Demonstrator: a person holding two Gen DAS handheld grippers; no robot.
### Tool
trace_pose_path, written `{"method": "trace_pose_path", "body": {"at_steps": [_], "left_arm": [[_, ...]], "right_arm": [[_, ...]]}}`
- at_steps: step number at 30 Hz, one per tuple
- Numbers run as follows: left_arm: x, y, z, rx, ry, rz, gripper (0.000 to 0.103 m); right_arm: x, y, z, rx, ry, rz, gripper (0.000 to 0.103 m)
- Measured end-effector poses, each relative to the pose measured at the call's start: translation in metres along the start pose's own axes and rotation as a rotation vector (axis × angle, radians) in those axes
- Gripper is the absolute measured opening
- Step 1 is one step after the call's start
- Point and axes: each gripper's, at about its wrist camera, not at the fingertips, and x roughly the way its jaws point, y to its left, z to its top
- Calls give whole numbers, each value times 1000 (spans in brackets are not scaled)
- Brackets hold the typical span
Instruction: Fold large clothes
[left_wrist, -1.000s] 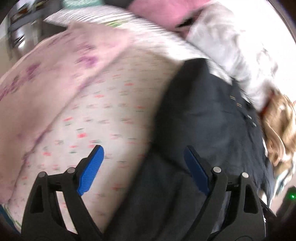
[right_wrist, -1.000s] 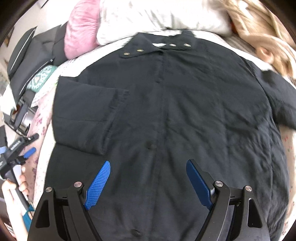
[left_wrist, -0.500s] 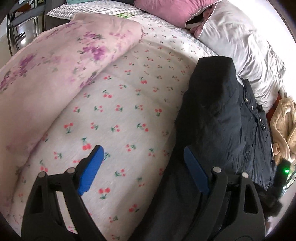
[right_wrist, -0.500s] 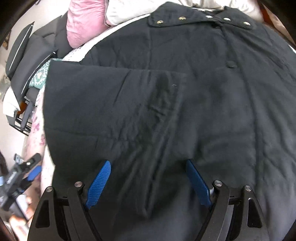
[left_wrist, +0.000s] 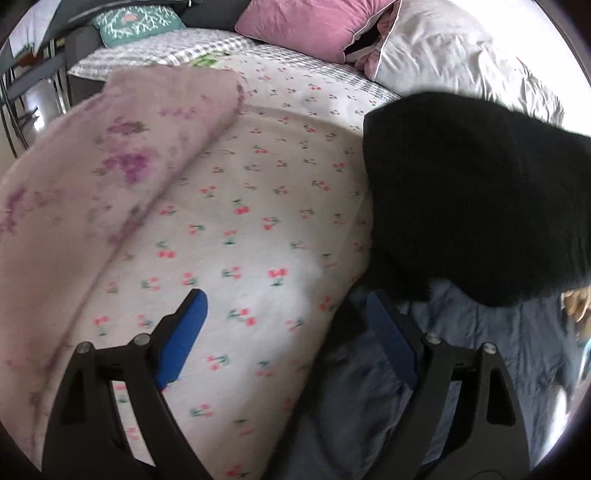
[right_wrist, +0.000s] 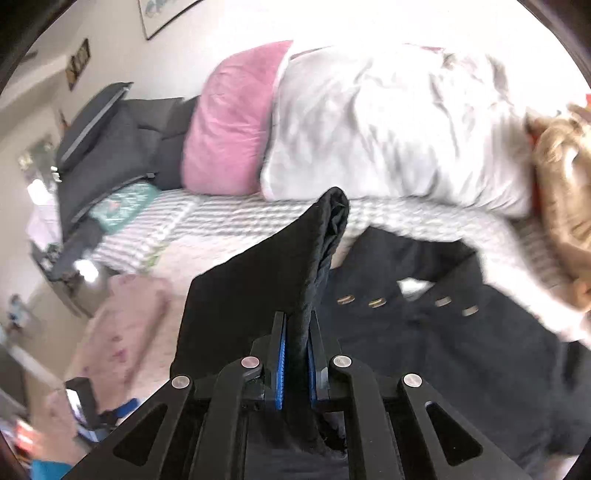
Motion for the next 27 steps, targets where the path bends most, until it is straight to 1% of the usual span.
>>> {"method": "trace_pose_path", "body": {"at_steps": [1,2,4,5,6,7,8,11,12,14,17,18,19,20,21,22,23,24,25,26,27], "left_arm": [[1,-1,1,-21,-9,-16,88],[1,-2,1,-42,-18,-35,88],[3,-2,-2,-106,-48,-114,88],[6,-4,-1,-119,-48,-131,87],[9,-7,-1,-129,-42,-137,86],[12,-12,0,-133,-40,-144,84],[12,-16,1,-133,-47,-155,84],[13,-30,3,-129,-85,-193,84],[15,-34,4,-128,-96,-198,84],[25,-45,3,-106,-81,-171,84],[55,-53,-4,-44,-1,-25,84],[63,-51,-8,-40,11,-13,84],[62,-51,-10,-28,-14,-9,85],[61,-54,-10,-9,-18,11,85],[60,-59,-9,14,-13,42,85],[57,-62,-9,26,-16,62,85],[54,-64,-9,34,-19,78,85],[50,-66,-8,37,-20,90,85],[46,-67,-8,34,-21,95,85],[40,-69,-7,26,-26,95,85],[33,-71,-6,16,-45,87,85]], "right_arm": [[1,-13,0,14,9,-41,9],[2,-24,-5,26,14,-58,9],[14,-44,-19,36,44,-87,9],[21,-49,-27,39,62,-100,9],[31,-58,-37,50,91,-117,9],[41,-77,-50,82,115,-130,9],[45,-88,-59,104,126,-130,9],[80,-117,-94,162,170,-130,9],[88,-123,-100,166,182,-130,9],[104,-128,-117,163,196,-141,10],[115,-134,-139,168,209,-177,14],[116,-135,-144,168,212,-181,16],[115,-136,-145,160,215,-199,19],[114,-136,-145,147,222,-219,21],[112,-136,-143,131,234,-239,26],[110,-136,-142,125,240,-251,38],[106,-137,-139,112,249,-290,47],[101,-138,-135,101,253,-345,64],[99,-137,-130,99,248,-369,70],[91,-137,-127,100,218,-378,70],[84,-135,-124,102,189,-364,70]]}}
